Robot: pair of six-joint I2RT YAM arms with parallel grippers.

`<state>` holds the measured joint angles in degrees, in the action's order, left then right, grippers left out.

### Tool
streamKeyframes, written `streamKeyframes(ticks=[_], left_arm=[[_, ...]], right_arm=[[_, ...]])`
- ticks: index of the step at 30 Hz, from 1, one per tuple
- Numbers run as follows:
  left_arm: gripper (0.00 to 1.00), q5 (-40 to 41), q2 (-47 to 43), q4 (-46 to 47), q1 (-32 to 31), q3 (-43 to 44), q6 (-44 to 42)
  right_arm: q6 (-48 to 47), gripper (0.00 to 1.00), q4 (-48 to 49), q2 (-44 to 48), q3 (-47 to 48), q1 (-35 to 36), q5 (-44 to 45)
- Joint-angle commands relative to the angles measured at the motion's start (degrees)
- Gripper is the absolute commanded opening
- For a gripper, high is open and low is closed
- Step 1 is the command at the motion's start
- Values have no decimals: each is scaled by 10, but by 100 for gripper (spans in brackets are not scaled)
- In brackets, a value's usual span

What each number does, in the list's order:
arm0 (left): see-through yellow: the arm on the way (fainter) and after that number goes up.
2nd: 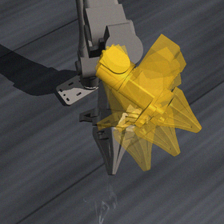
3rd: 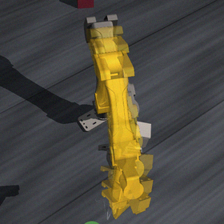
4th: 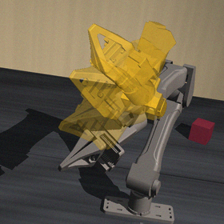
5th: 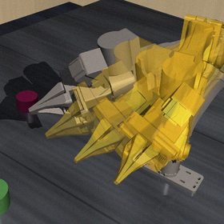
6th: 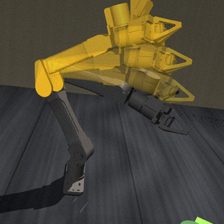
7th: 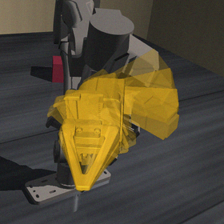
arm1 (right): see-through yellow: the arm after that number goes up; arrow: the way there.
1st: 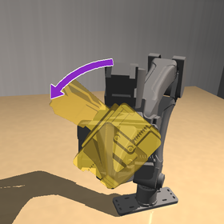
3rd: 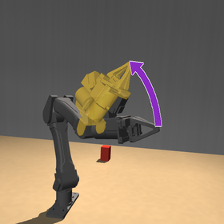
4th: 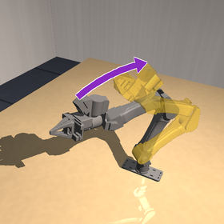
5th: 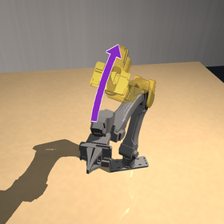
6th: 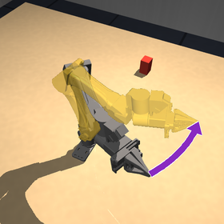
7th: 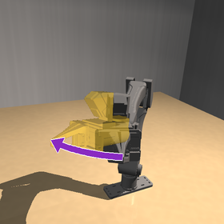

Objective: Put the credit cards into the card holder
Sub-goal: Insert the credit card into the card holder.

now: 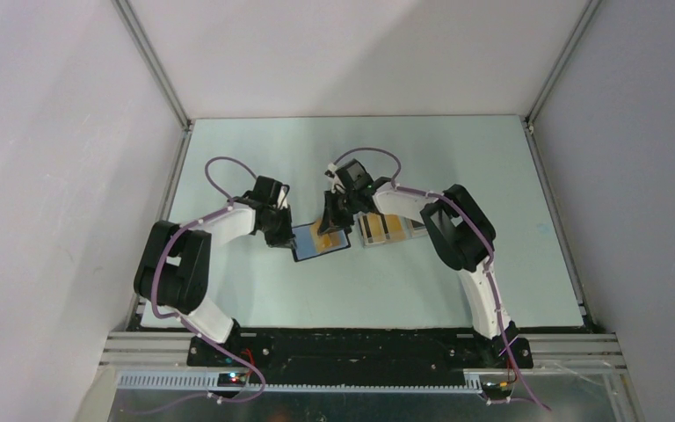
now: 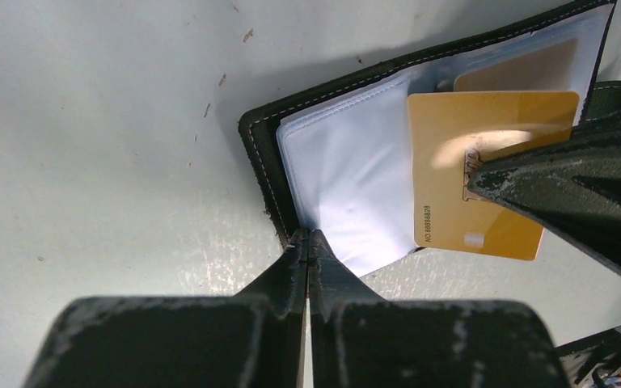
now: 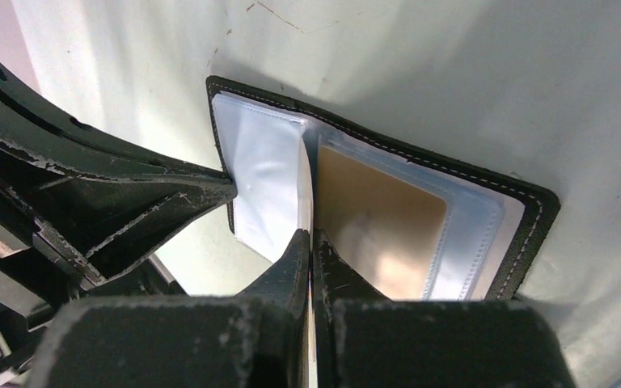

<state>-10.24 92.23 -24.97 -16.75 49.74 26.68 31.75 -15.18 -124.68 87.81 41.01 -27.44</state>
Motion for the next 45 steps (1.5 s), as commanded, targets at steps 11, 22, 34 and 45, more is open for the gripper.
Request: streamKeyframes(ticks=[11,22,34,45], left_arm=[[0,2,13,-28,4,22,-57],[0,6,19,-43,4,42,-66],[0,6,23,-49,3,48,-73],[0,2,27,-50,-2,50,-79]], right_arm=[[-71,0,-139,-93,91,-57,-119],[-123,0,-252,-134,163,-35,-91],[-165,0,-260,-126,138,-31,-158],[-133,0,-199,-153,147,-32,-206]])
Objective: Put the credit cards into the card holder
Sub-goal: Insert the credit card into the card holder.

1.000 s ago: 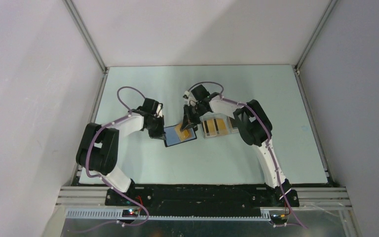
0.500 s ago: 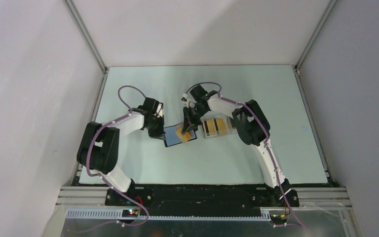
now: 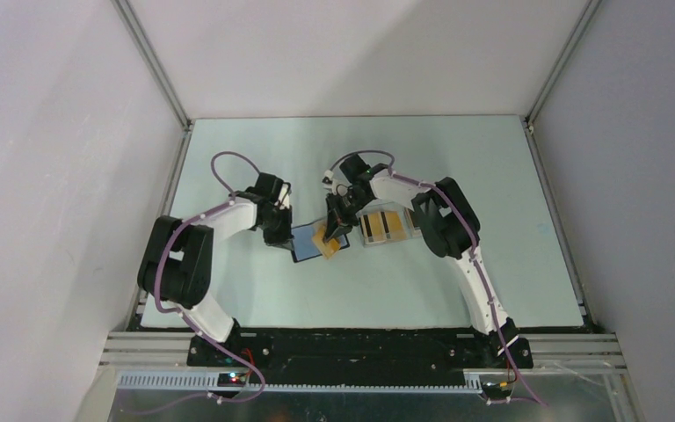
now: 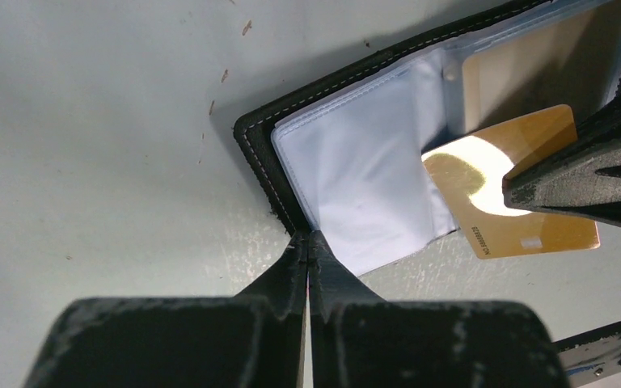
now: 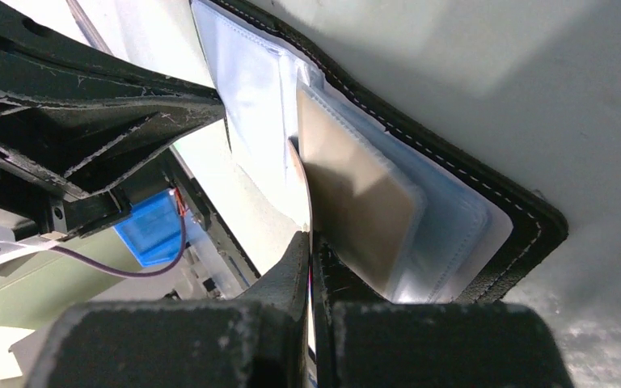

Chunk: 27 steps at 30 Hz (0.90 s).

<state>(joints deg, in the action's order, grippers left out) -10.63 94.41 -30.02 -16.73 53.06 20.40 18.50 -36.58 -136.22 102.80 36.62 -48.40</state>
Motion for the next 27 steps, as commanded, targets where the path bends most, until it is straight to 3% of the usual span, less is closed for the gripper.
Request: streamKeyframes(ticks=[1,17,27], left_arm=[[0,6,5,0,-3,16,-17],[0,5,6,-1,-15,21,-21],[0,6,4,-9,-15,19,-37]], right_arm=[[0,0,17,-41,0,14,3],[65,0,80,-31,14,26,-19],[54,0,80,-37,27,15,-22]])
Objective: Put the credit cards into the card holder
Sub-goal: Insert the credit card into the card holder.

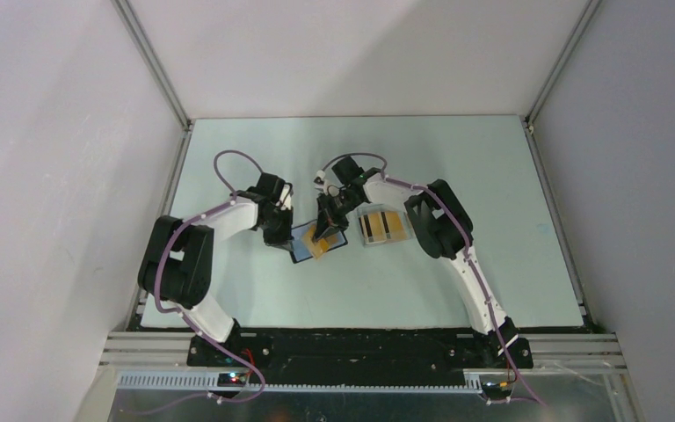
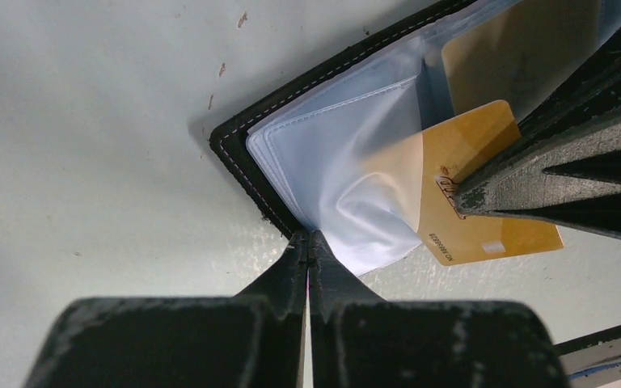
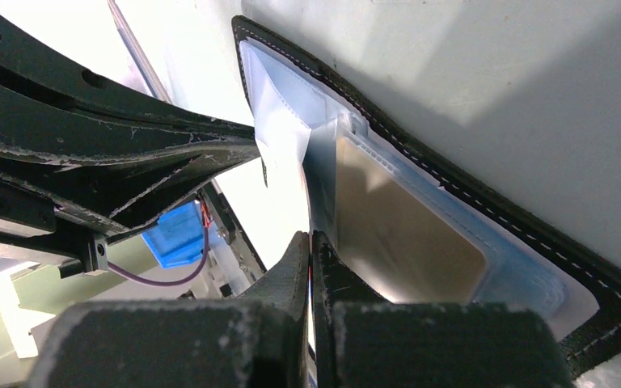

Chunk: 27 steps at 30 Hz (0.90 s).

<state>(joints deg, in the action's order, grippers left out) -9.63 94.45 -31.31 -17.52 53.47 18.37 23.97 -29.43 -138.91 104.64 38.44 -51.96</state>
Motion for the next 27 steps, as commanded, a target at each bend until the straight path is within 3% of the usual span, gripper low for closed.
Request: streamKeyframes(ticks=[1,27], left_arm=[[0,-4,5,4,-7,15,-18],[0,-5,6,0,-7,13,-18]], right_arm=[[-1,0,9,-10,8,-5,19],[15,0,139,-1,-23,-8,48]])
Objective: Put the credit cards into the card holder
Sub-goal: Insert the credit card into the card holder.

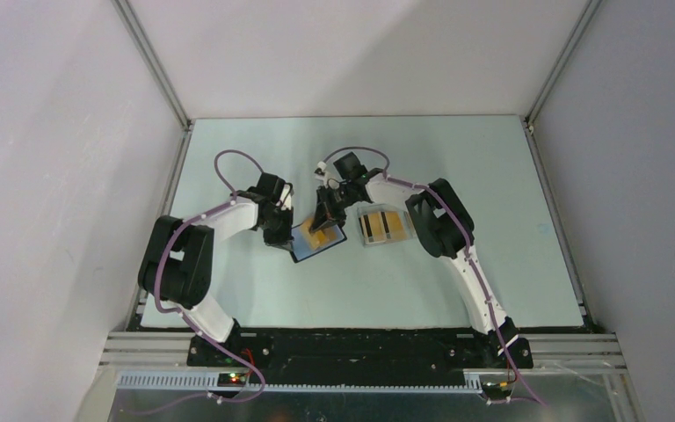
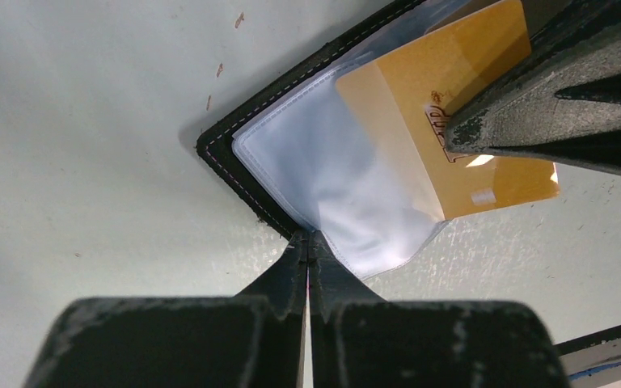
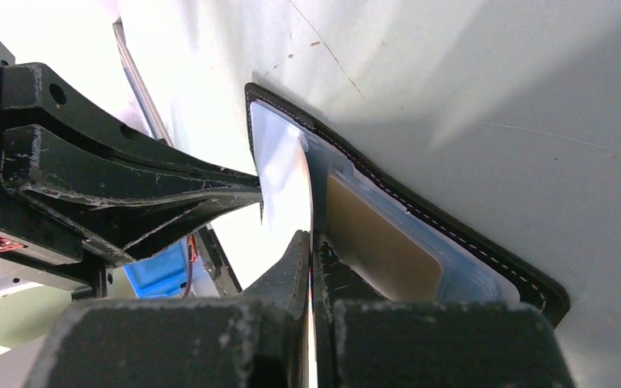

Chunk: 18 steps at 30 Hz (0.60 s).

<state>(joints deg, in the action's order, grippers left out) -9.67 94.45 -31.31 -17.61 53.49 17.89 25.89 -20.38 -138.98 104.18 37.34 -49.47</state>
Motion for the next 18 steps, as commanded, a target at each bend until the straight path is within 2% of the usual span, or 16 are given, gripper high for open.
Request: streamKeyframes(ticks=[1,11,18], left_arm=[[0,-4,6,1,-6,13,-13],[0,-3,6,1,-6,11,-14],[0,-5,7,1,-6,17,-11]], right_arm=[[5,0,59,5,-33,3,23],[46,0,146,36,-105,1,46],[60,0,149,44,-123,9,55]])
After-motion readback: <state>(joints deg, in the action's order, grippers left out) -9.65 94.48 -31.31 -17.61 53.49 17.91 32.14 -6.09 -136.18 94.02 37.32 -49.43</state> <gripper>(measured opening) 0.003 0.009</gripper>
